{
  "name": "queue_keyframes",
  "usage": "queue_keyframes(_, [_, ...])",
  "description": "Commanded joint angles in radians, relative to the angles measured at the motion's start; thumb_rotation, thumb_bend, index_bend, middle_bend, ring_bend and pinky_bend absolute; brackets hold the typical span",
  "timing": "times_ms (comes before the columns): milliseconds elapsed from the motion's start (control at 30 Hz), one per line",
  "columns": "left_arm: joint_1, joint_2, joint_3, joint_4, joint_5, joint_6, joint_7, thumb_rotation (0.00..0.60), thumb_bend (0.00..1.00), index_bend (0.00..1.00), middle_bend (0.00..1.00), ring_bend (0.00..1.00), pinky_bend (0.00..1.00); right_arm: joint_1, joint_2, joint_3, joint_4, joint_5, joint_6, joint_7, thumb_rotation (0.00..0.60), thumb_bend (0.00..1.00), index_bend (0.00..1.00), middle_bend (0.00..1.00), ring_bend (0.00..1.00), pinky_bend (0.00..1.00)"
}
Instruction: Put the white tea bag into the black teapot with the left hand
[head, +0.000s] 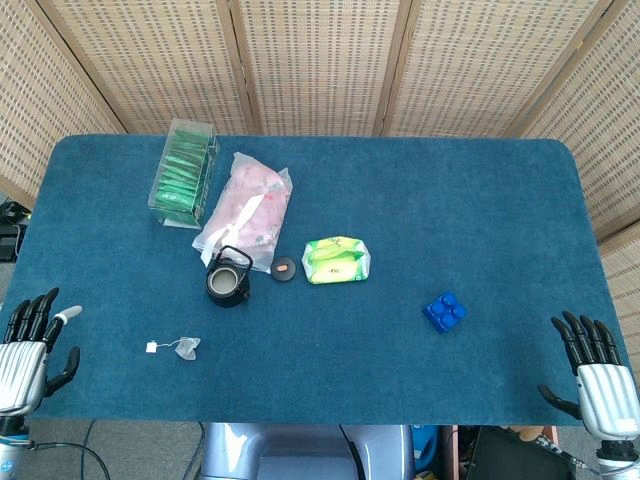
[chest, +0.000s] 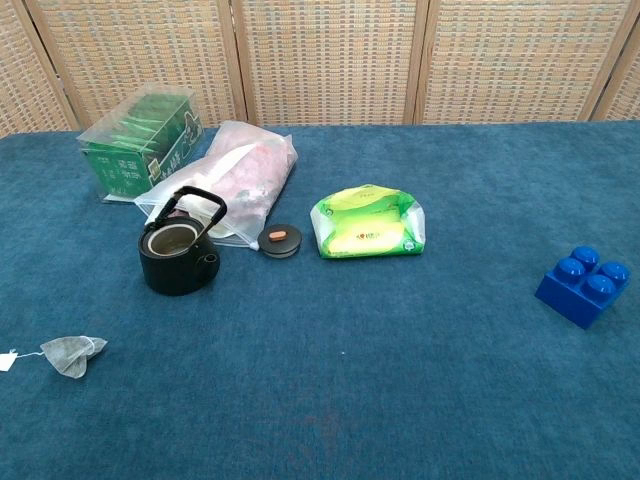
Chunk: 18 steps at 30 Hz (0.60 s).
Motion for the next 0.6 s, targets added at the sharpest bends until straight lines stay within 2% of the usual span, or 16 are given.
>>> queue_keyframes(33, [0.0,0.0,0.0,0.0,-0.002,-0.002,0.001,0.6,0.5,0.21,0.0,0.0,0.0,0.0,-0.001,0.0,0.002,0.001,-0.001,0.002,0.6,0.0,0.11,0.13,0.0,0.06])
queue_keyframes(600, [-0.009,0.0,-0.011,-0.006,-0.013,-0.015,0.03,0.6,0.5,0.21,0.0,0.0,0.0,-0.002,-0.005,-0.001,0.017,0.015,-0.005,0.024,0.6,0.0,0.11,0.13,0.0,0.06])
